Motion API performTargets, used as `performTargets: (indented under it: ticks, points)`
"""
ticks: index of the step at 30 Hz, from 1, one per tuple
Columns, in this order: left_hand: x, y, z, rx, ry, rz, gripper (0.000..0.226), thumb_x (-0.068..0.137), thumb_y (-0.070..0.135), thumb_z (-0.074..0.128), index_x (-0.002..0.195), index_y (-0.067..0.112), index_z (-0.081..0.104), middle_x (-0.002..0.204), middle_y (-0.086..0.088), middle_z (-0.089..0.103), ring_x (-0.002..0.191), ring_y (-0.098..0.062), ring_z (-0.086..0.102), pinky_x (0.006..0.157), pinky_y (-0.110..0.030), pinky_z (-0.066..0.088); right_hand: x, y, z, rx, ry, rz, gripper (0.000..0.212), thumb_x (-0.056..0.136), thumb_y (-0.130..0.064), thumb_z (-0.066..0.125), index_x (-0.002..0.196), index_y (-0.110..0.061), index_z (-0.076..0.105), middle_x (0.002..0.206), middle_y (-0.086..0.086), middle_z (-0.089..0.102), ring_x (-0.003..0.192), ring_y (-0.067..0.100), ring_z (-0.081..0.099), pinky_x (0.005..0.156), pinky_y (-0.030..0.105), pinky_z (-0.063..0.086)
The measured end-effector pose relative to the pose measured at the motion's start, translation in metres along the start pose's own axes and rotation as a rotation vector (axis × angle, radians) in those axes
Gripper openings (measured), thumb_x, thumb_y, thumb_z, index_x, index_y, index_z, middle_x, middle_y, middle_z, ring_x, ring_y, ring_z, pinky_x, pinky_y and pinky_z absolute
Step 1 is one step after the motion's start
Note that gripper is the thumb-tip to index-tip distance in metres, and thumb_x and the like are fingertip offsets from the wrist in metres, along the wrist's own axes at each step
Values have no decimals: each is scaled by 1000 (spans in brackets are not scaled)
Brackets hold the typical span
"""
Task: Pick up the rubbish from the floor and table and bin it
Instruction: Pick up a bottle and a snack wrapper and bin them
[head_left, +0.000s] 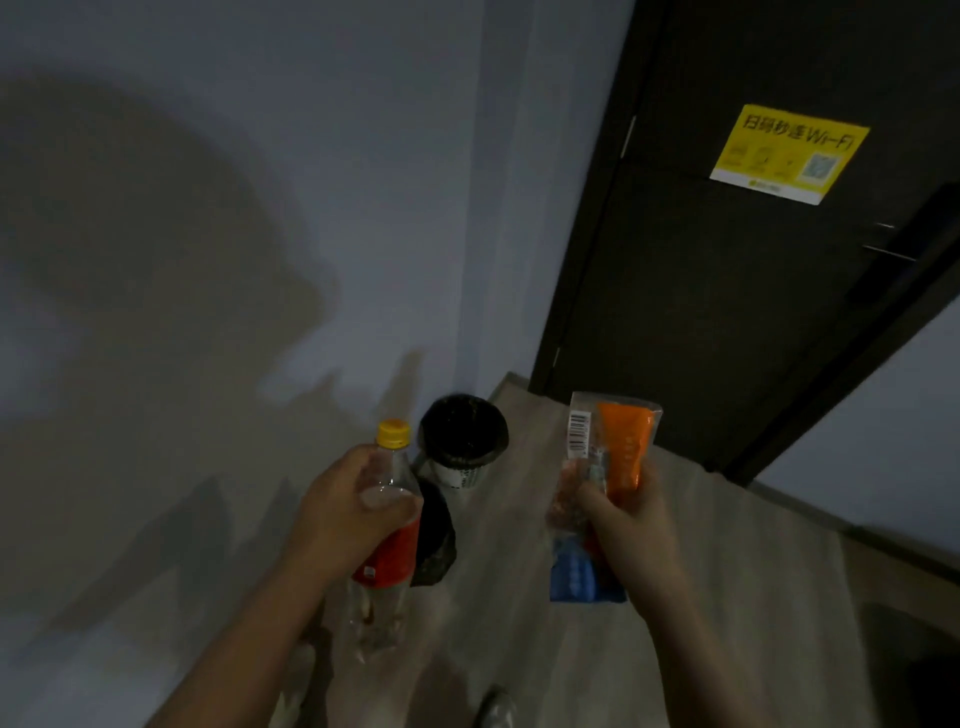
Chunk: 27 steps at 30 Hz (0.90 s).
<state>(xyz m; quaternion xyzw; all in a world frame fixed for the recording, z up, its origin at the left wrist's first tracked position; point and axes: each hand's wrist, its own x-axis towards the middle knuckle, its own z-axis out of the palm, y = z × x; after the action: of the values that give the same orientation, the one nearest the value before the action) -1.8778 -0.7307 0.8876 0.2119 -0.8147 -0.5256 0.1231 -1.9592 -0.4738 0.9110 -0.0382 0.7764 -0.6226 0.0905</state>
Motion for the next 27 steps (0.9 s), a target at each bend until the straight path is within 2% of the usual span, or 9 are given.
performTargets:
  ticks: [4,8,12,14,17,21,23,25,27]
  points:
    - [53,9,29,86,7,-27,40,68,23,83,89,39,53,91,12,62,83,2,58,65,-16,41,78,-2,-12,-19,-80,3,43,87,-26,63,127,-22,45,108,0,66,92,14,69,79,38,57]
    - [97,6,55,97,70,-65,39,70,17,81,85,36,51,86,16,59,78,5,56,63,-13,40,143,0,-16,-51,-156,30,33,89,-23,60,121,-23,51,101,-6,64,89,9,65,71,27,52]
    - [137,-4,69,100,79,-152,38,71,17,81,100,14,57,97,-3,64,90,-19,61,82,-35,51,190,4,-10,-58,-209,23,9,92,-20,56,98,-27,58,95,2,68,83,13,69,73,29,53]
    - [160,-15,74,93,85,-188,38,71,19,81,100,14,57,100,-5,64,93,-21,61,85,-37,50,214,8,-3,-74,-206,36,11,92,-20,56,91,-31,55,92,1,67,79,13,67,68,25,50]
    - [195,-34,83,69,87,-241,36,71,20,81,96,19,56,97,-2,64,93,-20,62,82,-30,46,255,17,11,-106,-228,76,22,92,-18,57,98,-37,48,97,-8,60,86,7,59,69,23,45]
    - [240,-65,89,49,128,-333,39,64,31,80,91,17,56,90,-2,64,87,-21,63,81,-36,49,308,32,31,-162,-215,155,25,90,-19,60,99,-38,46,93,-13,56,84,5,56,77,30,48]
    - [264,-80,90,91,138,-368,38,65,27,82,90,17,55,90,-4,64,87,-24,62,79,-36,48,334,40,43,-199,-207,210,20,91,-19,60,93,-36,48,88,-12,58,79,5,58,68,25,48]
    - [288,-97,93,131,154,-416,40,69,20,81,100,13,57,97,-8,64,92,-28,60,82,-37,48,358,48,57,-237,-208,248,22,91,-17,59,87,-35,47,83,-10,58,74,6,59,58,18,44]
    - [309,-112,98,132,170,-477,45,72,17,78,111,12,57,105,-10,63,99,-31,59,87,-39,48,379,54,73,-288,-208,257,23,92,-18,58,84,-36,45,82,-12,56,73,4,57,59,17,41]
